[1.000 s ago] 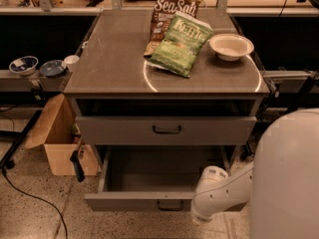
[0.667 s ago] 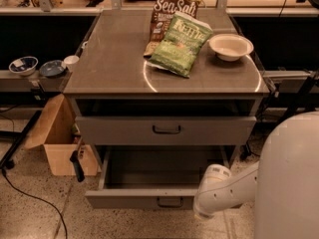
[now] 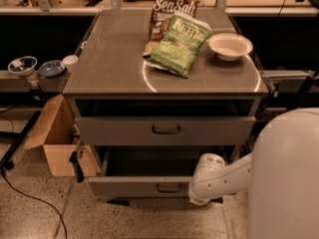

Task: Close middle drawer

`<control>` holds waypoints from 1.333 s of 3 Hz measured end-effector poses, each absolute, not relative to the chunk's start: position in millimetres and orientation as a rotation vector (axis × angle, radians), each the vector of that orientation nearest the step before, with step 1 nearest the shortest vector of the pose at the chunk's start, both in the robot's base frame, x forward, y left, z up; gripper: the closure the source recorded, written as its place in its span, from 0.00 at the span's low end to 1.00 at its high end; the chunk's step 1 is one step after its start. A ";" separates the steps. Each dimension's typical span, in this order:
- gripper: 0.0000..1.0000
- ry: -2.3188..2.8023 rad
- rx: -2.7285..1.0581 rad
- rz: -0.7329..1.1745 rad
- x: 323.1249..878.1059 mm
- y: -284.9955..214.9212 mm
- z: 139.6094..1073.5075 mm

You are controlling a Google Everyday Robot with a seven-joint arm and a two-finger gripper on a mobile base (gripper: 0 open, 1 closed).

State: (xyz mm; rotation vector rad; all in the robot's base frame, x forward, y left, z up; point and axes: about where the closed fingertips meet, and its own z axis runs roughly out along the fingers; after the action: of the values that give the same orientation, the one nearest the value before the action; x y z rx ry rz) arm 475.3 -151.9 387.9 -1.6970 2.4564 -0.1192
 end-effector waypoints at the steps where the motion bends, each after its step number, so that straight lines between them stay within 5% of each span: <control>1: 1.00 2.456 -1.697 -0.119 475.0 -152.0 387.9; 4: 1.00 2.404 -1.685 -0.211 533.3 -146.2 392.8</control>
Offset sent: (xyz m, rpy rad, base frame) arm 0.0855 0.0095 0.0041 -0.0264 -0.1021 0.0135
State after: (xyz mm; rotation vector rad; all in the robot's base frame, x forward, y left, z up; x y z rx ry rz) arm 533.3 -146.2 392.8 -1.6853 2.4037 -0.2108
